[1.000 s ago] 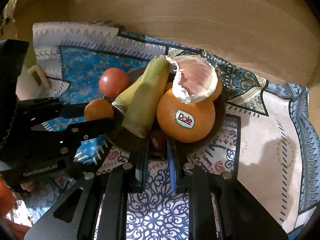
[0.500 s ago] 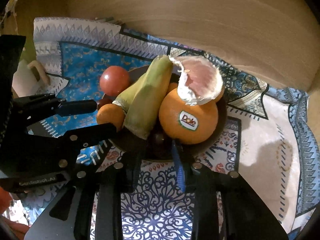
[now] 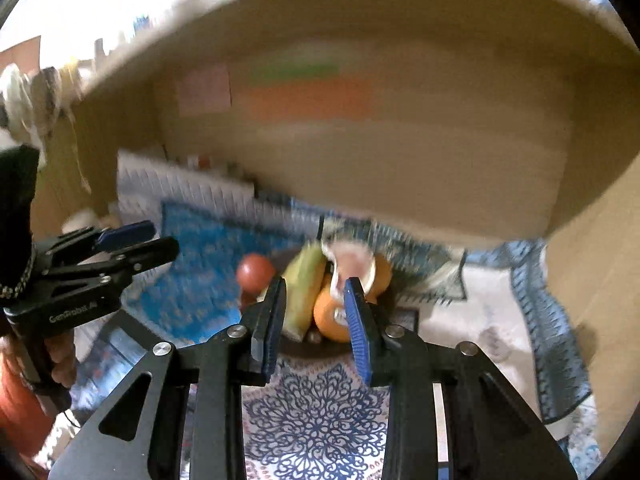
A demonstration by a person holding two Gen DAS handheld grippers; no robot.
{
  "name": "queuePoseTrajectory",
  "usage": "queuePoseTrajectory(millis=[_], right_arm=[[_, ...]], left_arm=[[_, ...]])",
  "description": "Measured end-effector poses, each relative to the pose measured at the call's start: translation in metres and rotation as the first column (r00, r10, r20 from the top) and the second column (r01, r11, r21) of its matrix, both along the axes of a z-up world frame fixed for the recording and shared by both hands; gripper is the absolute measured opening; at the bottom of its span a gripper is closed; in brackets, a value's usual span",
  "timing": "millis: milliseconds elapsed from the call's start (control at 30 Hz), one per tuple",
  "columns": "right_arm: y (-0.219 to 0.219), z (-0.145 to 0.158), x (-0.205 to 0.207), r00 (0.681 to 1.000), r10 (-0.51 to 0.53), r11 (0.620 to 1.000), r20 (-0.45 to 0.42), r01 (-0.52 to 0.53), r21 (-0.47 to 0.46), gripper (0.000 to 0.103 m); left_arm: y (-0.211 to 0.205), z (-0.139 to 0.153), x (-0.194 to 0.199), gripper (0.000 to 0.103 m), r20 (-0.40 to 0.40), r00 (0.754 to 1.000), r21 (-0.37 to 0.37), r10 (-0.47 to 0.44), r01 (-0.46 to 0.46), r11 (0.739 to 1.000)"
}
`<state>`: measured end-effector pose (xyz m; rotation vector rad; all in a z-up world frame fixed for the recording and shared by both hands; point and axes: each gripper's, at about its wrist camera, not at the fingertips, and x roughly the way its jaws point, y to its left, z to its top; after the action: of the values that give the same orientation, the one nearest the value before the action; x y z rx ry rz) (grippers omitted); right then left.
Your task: Organize fruits
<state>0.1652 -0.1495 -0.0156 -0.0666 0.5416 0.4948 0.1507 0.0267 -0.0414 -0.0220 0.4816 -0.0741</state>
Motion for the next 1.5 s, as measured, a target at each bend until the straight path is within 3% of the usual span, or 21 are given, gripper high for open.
queuePoseTrajectory(millis=[33, 167, 300, 500, 600, 700, 867, 1500], right_arm=[[-0.002, 0.006, -0.006, 1.0, -0.005, 1.0, 0.02, 0.005, 0.011, 0.029], [-0.008, 0.027, -0.035, 0.993, -0.031, 0.998, 0.116, 0.025, 0.053, 0.049], [-0.01, 0.044, -0.068, 0.973, -0.066, 0.996, 0.223, 0.051, 0.072, 0.058], [-0.013, 0.058, -0.104, 0.939, -0.114, 0.991, 0.324, 0.084, 0.106, 0.083], [-0.015, 0.059, -0.115, 0.93, -0.129, 0.989, 0.343, 0.096, 0.113, 0.091], [-0.014, 0.061, -0.123, 0.923, -0.145, 0.987, 0.357, 0.109, 0.12, 0.103], [-0.019, 0.06, -0.135, 0.921, -0.149, 0.986, 0.36, 0.114, 0.118, 0.103], [-0.024, 0.059, -0.139, 0.927, -0.154, 0.984, 0.342, 0.112, 0.138, 0.103]], left_arm=[[0.0, 0.006, -0.006, 0.049, 0.024, 1.0, 0.001, 0.005, -0.005, 1.0], [-0.001, 0.032, -0.041, 0.054, 0.123, 0.992, -0.009, 0.014, -0.013, 1.0], [-0.006, 0.049, -0.072, 0.057, 0.198, 0.98, 0.004, 0.02, -0.022, 1.0], [-0.012, 0.065, -0.116, 0.072, 0.29, 0.956, 0.024, 0.033, -0.042, 0.999], [-0.015, 0.071, -0.134, 0.088, 0.317, 0.948, 0.026, 0.04, -0.051, 0.998], [-0.016, 0.073, -0.146, 0.093, 0.336, 0.941, 0.027, 0.046, -0.059, 0.998], [-0.018, 0.072, -0.157, 0.101, 0.347, 0.936, 0.02, 0.054, -0.065, 0.998], [-0.018, 0.067, -0.157, 0.103, 0.335, 0.941, 0.003, 0.054, -0.058, 0.998]])
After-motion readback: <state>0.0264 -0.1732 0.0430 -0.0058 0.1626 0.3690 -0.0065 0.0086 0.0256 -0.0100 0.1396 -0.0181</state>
